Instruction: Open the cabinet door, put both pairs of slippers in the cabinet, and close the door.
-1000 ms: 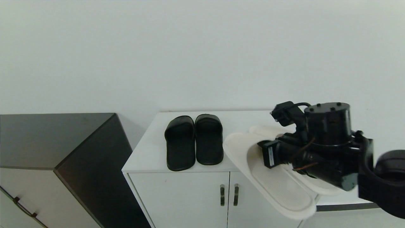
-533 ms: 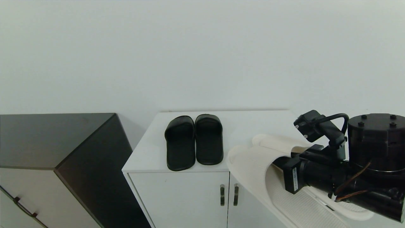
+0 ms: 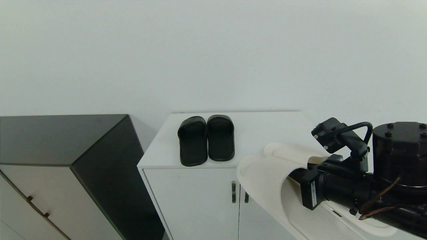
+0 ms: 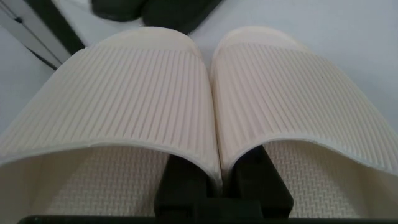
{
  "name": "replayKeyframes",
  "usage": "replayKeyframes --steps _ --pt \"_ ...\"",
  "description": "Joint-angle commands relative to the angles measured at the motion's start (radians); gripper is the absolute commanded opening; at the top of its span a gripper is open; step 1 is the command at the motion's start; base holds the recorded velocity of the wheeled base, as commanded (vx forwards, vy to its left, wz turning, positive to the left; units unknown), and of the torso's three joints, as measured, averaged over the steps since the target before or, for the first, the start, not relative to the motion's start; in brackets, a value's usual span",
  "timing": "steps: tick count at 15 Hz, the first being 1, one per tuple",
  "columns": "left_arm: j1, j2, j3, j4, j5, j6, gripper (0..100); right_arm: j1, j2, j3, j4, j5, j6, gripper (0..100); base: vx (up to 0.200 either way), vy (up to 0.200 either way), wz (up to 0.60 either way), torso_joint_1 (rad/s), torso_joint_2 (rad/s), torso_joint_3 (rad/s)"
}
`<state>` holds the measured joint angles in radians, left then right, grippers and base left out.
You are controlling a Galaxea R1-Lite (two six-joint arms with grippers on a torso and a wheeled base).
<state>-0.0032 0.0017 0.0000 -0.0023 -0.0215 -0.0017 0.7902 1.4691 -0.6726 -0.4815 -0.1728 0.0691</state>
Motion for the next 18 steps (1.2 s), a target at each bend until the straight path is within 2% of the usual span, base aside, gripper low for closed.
replayKeyframes --steps 1,6,18 --pt "0.0 0.0 0.0 -0.001 0.0 0.0 0 0.0 0.005 -0.001 0.0 -0.001 0.0 0 -0.2 0.0 0.0 -0.002 0.01 0.002" --pt "0.0 0.0 0.0 0.001 -0.002 0.002 0 0.001 0.005 0.016 0.0 0.015 0.0 0 -0.2 0.0 0.0 0.0 0.0 0.001" --pt "0.0 0.0 0.0 0.001 0.0 0.0 0 -0.003 0.017 0.039 -0.022 0.019 0.001 0 0.0 0.0 0.0 0.0 0.0 0.0"
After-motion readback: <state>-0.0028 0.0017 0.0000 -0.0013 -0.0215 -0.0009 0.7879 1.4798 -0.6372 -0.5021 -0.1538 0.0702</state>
